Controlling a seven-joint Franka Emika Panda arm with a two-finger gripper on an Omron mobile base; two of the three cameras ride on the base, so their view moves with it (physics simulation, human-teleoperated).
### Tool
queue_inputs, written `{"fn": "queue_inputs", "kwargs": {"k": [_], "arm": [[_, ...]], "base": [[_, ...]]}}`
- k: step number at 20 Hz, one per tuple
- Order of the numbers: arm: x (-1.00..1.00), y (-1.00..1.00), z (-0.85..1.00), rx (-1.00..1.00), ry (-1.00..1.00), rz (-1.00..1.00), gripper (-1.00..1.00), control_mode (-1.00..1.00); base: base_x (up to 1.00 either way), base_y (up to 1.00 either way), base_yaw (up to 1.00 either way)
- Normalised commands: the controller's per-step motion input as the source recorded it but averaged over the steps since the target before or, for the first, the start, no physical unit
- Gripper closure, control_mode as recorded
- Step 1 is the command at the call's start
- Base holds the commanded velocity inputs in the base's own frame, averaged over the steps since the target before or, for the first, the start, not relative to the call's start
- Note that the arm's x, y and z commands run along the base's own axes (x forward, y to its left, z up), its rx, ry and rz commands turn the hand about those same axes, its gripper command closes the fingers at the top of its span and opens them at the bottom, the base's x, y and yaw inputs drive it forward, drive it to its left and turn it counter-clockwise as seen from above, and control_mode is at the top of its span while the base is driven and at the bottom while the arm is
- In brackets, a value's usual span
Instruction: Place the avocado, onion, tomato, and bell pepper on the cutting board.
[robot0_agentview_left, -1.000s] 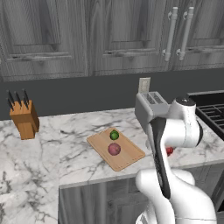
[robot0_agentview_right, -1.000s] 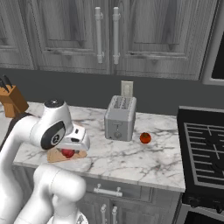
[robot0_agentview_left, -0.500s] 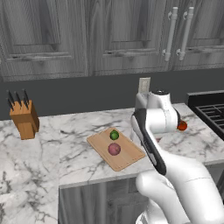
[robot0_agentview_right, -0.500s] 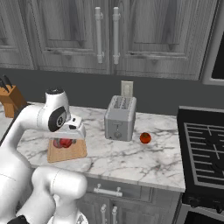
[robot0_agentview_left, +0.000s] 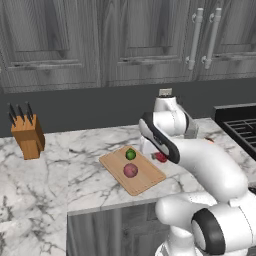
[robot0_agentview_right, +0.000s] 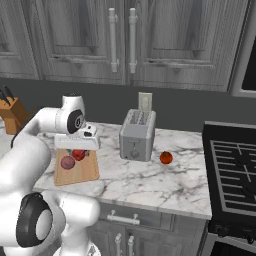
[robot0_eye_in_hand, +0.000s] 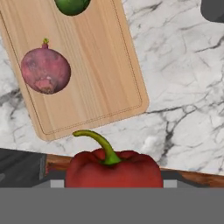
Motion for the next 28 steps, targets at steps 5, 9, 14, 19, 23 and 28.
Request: {"fn": "queue_inputs", "kwargs": {"k": [5, 9, 14, 19, 23, 28], "arm": [[0.48, 0.06, -0.3, 0.0, 0.1, 0.01, 1.0, -1.0], [0.38, 0.07, -0.23, 0.0, 0.04, 0.01, 1.0, -1.0], [0.25, 0.05, -0.25, 0.0, 0.04, 0.0, 1.0, -1.0], [0.21, 0.1, -0.32, 0.0, 0.05, 0.0, 1.0, -1.0], [0.33, 0.15, -0.33, 0.0, 0.05, 0.0, 1.0, -1.0], [0.29, 0.15, -0.34, 0.0, 0.07, 0.0, 1.0, -1.0]], "base": [[0.0, 0.0, 0.0], [0.0, 0.0, 0.0], [0.0, 0.0, 0.0], [0.0, 0.0, 0.0], [0.0, 0.0, 0.0], [0.0, 0.0, 0.0]]}}
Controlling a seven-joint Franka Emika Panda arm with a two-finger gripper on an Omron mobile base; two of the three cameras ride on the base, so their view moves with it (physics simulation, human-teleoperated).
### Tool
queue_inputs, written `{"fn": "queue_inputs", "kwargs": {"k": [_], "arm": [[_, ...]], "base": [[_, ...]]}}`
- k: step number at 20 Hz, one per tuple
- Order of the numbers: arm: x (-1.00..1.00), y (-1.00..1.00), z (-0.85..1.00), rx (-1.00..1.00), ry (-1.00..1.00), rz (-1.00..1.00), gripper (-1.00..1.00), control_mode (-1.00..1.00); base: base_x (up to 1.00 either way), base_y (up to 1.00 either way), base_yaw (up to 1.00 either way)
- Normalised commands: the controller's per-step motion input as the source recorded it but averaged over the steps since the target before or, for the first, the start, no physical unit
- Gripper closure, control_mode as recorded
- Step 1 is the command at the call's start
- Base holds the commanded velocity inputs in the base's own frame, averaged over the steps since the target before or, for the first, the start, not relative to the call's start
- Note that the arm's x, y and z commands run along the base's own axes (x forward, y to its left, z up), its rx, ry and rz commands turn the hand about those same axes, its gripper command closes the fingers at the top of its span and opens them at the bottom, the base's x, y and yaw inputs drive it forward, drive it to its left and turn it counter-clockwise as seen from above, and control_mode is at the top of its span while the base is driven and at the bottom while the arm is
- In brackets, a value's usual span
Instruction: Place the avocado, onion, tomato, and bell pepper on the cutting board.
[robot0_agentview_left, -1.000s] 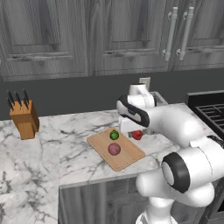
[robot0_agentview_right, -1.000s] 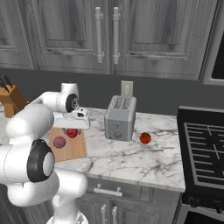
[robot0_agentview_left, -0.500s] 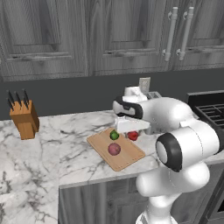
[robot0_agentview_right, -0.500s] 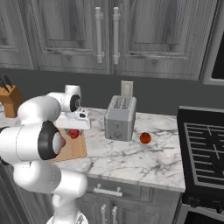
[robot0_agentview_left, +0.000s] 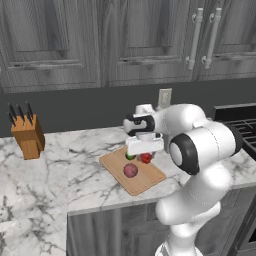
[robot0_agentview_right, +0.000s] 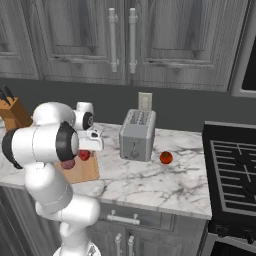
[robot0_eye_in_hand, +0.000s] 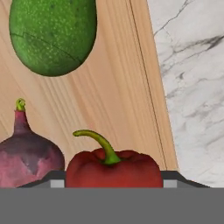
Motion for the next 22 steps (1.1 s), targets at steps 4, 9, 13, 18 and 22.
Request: {"fn": "queue_inputs", "kwargs": {"k": [4, 9, 13, 18, 22], "arm": [[0.22, 0.12, -0.3, 0.0, 0.04, 0.0, 1.0, -1.0], [0.17, 0.04, -0.26, 0.0, 0.02, 0.0, 1.0, -1.0], [0.16, 0.02, -0.25, 0.0, 0.01, 0.0, 1.0, -1.0], [0.1, 0.0, -0.26, 0.0, 0.02, 0.0, 1.0, -1.0], [0.03, 0.02, -0.22, 0.0, 0.0, 0.0, -1.0, -1.0]], "base": [[0.0, 0.0, 0.0], [0.0, 0.0, 0.0], [0.0, 0.0, 0.0], [0.0, 0.0, 0.0], [0.0, 0.0, 0.0]]}}
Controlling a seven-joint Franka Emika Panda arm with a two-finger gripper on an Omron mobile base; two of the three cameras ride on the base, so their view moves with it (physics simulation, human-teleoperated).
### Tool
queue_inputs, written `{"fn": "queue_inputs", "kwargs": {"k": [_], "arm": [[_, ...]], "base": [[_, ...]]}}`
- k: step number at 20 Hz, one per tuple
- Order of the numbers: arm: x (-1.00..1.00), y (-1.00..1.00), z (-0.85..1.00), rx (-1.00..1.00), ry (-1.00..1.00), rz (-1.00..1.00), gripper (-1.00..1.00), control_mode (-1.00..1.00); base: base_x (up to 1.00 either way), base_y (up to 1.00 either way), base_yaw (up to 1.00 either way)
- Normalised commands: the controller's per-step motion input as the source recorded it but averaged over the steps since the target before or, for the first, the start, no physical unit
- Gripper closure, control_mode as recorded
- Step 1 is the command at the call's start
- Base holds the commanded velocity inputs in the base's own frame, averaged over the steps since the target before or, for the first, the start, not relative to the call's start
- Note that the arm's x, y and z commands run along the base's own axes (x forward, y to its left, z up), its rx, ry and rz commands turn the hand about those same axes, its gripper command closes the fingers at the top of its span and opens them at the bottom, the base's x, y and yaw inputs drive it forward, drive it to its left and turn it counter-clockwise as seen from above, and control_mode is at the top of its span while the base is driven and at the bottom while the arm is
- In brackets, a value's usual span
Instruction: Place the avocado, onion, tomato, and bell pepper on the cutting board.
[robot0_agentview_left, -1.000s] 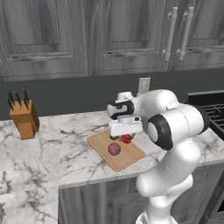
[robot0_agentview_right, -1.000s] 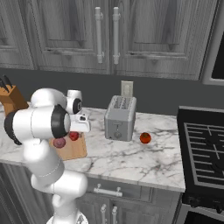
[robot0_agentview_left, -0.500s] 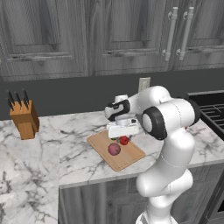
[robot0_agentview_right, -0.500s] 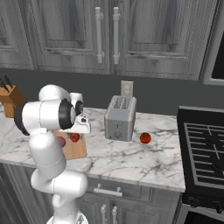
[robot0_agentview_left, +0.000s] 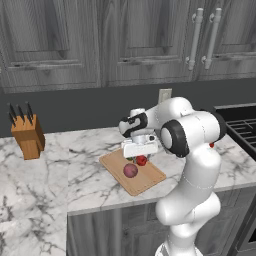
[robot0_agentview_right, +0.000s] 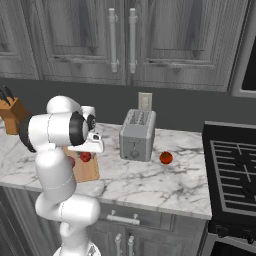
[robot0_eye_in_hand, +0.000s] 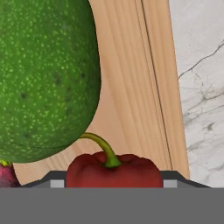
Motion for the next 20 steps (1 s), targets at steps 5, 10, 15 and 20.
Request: {"fn": "queue_inputs", "kwargs": {"k": [5, 10, 15, 20], "arm": [[-0.01, 0.0, -0.06, 0.0, 0.0, 0.0, -1.0, -1.0], [-0.05, 0.0, 0.0, 0.0, 0.0, 0.0, -1.0, -1.0], [-0.2, 0.0, 0.03, 0.0, -0.04, 0.0, -1.0, -1.0], [-0.54, 0.0, 0.32, 0.0, -0.25, 0.0, -1.0, -1.0]], "base": [[0.0, 0.0, 0.0], [0.0, 0.0, 0.0], [0.0, 0.0, 0.0], [0.0, 0.0, 0.0]]}}
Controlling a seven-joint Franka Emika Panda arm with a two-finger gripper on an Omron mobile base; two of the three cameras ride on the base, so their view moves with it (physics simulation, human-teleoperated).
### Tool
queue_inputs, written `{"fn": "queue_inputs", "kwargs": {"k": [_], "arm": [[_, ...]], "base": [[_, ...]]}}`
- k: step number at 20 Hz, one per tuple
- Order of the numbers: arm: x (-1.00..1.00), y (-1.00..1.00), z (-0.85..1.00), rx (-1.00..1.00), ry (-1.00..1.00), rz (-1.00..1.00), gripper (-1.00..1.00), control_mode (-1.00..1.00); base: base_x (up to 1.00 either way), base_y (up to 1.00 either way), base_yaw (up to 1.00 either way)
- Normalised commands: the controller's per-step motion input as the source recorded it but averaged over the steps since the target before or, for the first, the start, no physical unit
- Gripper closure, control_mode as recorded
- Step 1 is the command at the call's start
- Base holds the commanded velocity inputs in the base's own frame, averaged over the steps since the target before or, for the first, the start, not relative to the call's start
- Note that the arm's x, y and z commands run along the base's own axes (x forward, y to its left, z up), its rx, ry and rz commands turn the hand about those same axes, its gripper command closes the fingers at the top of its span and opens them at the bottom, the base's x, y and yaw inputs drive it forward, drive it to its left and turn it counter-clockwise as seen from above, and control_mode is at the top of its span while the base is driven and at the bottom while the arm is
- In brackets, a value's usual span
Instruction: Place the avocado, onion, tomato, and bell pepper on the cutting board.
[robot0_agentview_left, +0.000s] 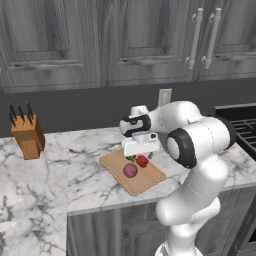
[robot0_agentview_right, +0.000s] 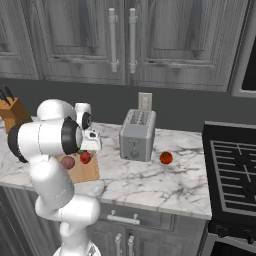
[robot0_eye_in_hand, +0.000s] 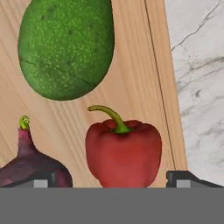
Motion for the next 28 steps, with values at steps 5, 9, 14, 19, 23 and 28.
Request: {"fn": "queue_inputs", "kwargs": {"k": [5, 9, 14, 19, 23, 28], "arm": [[-0.42, 0.0, 0.43, 0.0, -0.24, 0.0, -1.0, -1.0], [-0.42, 0.0, 0.37, 0.0, -0.17, 0.0, -1.0, -1.0], [-0.64, -0.06, 0.48, 0.0, -0.18, 0.0, -1.0, -1.0], [-0.61, -0.28, 0.58, 0.0, -0.08, 0.0, -1.0, -1.0], [-0.64, -0.67, 0.47, 0.0, -0.08, 0.0, -1.0, -1.0], [-0.33, -0.76, 0.44, 0.0, -0.03, -0.01, -1.0, -1.0]], "base": [[0.0, 0.0, 0.0], [0.0, 0.0, 0.0], [0.0, 0.0, 0.0], [0.0, 0.0, 0.0], [0.0, 0.0, 0.0], [0.0, 0.0, 0.0]]}}
